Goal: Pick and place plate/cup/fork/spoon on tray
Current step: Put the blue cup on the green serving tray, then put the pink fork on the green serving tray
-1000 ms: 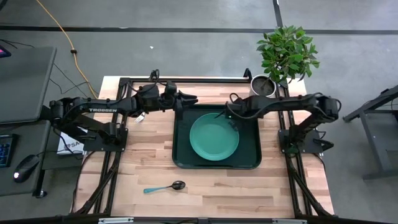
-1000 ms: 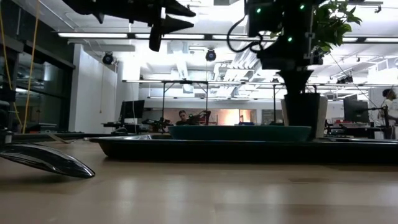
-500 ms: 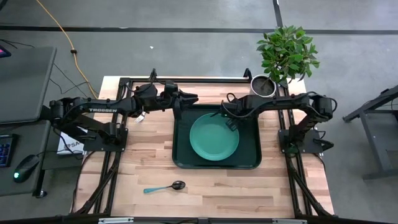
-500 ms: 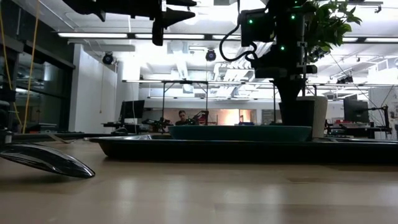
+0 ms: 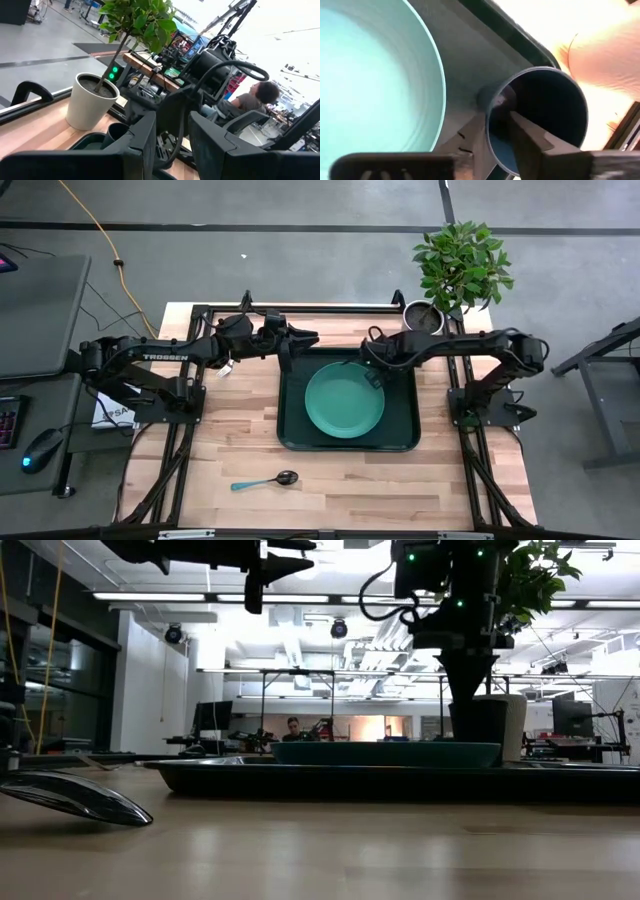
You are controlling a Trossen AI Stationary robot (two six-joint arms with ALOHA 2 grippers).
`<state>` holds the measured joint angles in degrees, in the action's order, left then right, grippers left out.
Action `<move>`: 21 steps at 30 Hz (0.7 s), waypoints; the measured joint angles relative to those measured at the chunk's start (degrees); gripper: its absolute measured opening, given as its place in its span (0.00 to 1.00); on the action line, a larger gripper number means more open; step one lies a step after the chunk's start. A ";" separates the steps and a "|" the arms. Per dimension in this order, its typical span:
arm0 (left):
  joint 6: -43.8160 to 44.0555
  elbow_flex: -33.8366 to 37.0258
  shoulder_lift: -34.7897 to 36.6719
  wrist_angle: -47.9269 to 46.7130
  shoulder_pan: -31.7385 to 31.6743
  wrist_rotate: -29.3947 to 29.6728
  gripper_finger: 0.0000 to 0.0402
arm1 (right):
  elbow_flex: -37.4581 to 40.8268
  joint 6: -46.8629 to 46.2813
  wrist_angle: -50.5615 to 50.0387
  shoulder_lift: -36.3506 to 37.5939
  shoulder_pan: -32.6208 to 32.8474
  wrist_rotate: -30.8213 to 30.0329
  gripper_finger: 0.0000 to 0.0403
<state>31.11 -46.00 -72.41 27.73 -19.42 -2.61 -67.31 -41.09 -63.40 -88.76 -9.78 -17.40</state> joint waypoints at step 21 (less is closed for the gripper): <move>0.18 0.00 0.84 -0.62 -0.02 -8.39 0.25 | 2.47 -0.19 8.08 23.66 7.53 -2.14 0.56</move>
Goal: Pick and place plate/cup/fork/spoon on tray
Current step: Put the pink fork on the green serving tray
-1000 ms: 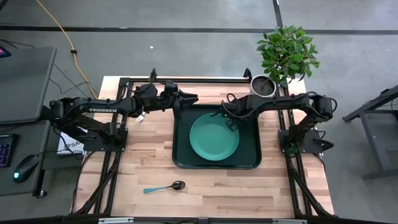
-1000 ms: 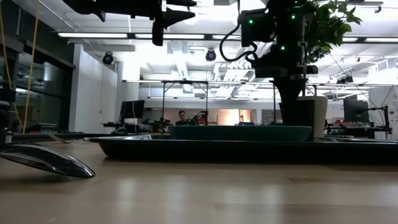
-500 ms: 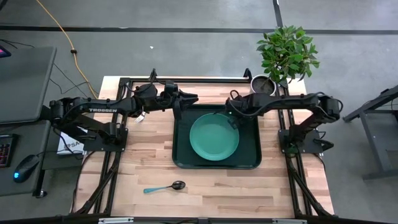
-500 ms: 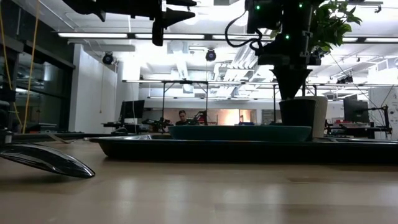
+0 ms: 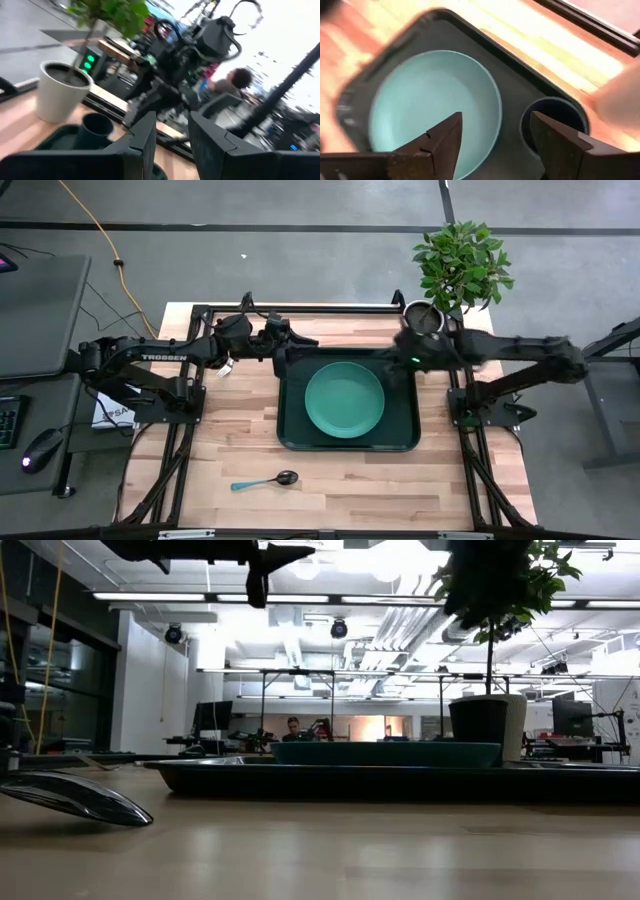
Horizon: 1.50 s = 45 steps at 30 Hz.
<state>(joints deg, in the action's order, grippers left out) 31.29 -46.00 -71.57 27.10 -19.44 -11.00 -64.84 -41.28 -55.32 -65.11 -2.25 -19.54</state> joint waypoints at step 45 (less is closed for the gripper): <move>-21.01 12.33 9.48 4.37 14.00 16.40 0.25 | 31.69 26.03 63.36 24.68 10.29 3.27 0.56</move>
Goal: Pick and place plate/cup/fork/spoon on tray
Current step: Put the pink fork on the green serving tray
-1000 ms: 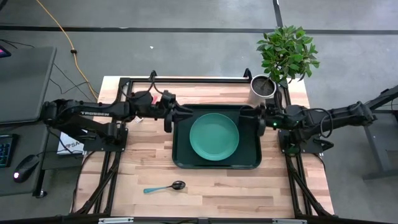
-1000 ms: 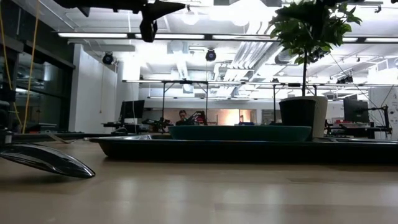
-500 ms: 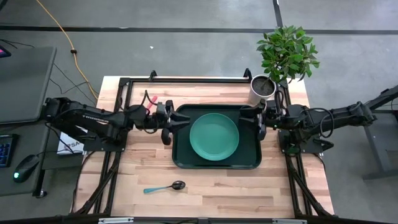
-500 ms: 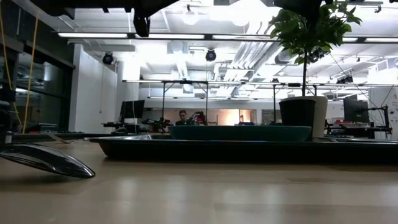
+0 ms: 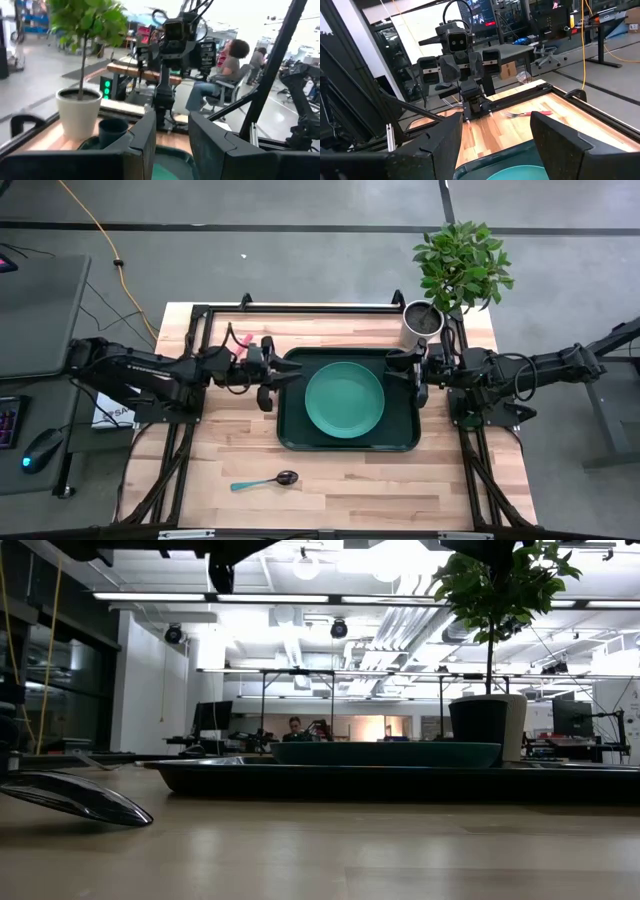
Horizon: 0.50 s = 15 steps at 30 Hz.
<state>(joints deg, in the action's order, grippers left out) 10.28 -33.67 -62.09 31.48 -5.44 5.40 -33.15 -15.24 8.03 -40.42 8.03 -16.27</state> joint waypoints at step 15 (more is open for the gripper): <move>18.75 -9.15 5.29 -81.59 -23.26 15.59 0.25 | 0.00 -2.89 -0.04 -0.11 0.00 -1.41 0.56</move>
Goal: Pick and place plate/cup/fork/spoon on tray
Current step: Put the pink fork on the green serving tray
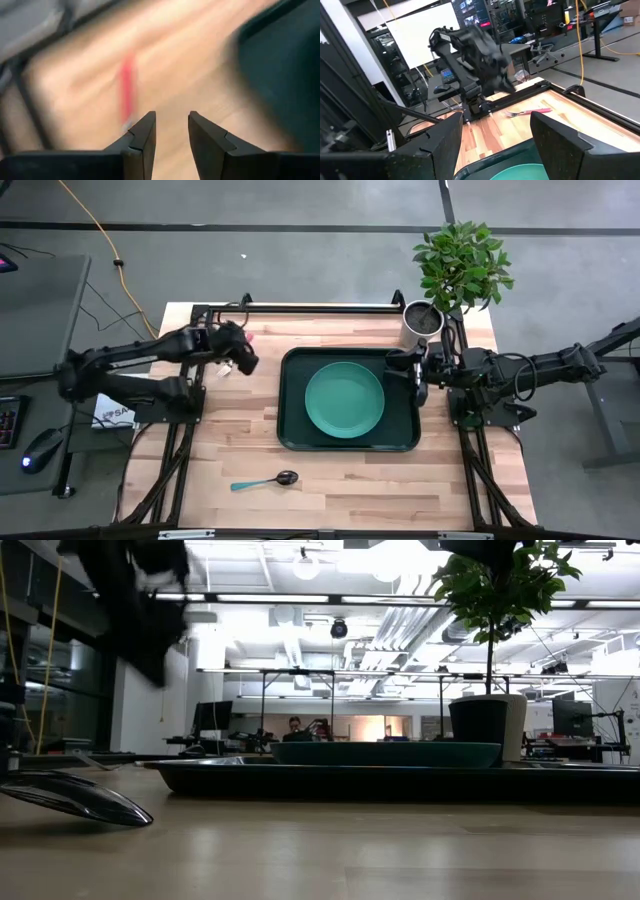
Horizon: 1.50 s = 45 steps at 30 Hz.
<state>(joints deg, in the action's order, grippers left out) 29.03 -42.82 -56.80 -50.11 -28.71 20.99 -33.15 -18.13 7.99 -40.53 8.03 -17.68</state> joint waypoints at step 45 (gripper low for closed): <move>-2.75 10.71 -22.26 17.04 -17.36 -7.15 0.03 | 0.00 0.02 -0.64 0.00 -0.02 -0.71 0.56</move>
<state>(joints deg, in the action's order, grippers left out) 26.28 -32.11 -79.06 -33.07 -46.07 13.83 -33.15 -18.11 7.35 -40.54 8.01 -18.39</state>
